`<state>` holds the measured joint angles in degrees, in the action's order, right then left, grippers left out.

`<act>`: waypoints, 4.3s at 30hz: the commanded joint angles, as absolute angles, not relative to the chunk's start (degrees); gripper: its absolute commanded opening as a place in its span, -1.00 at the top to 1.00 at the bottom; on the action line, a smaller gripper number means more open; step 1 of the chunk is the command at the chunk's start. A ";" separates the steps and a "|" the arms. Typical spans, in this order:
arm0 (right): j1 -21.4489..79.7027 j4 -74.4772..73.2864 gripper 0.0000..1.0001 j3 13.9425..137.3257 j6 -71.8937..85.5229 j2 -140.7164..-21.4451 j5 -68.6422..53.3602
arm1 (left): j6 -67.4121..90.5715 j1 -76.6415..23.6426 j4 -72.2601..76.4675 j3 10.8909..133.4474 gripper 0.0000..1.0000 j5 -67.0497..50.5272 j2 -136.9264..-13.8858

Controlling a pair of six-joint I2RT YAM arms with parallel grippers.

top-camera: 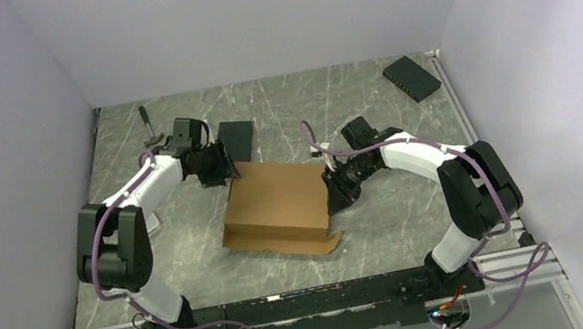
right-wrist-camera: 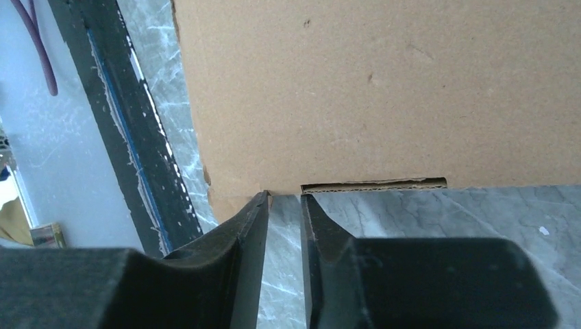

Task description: Fold the paper box

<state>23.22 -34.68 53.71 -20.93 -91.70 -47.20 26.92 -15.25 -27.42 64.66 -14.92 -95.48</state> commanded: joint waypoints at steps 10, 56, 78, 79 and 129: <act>19.22 -43.00 0.18 55.41 -33.95 -76.99 -45.77 | 25.79 -15.29 -27.78 55.66 -0.64 -18.96 -62.83; 13.31 -36.98 -0.19 53.09 -30.03 -69.46 -46.85 | 31.72 -84.82 13.14 41.37 -0.10 35.35 -83.23; 11.73 -33.65 -0.50 78.16 -15.48 -106.72 -47.03 | 86.26 -69.94 -1.26 25.24 -0.18 33.63 -57.98; 11.74 -34.18 -0.49 79.27 -15.55 -108.06 -47.67 | 85.84 -68.91 -0.54 25.03 -0.18 32.54 -58.25; 7.91 -36.74 -0.45 62.14 -29.20 -81.10 -54.99 | 41.01 -52.24 2.47 30.12 -0.48 -9.63 -53.82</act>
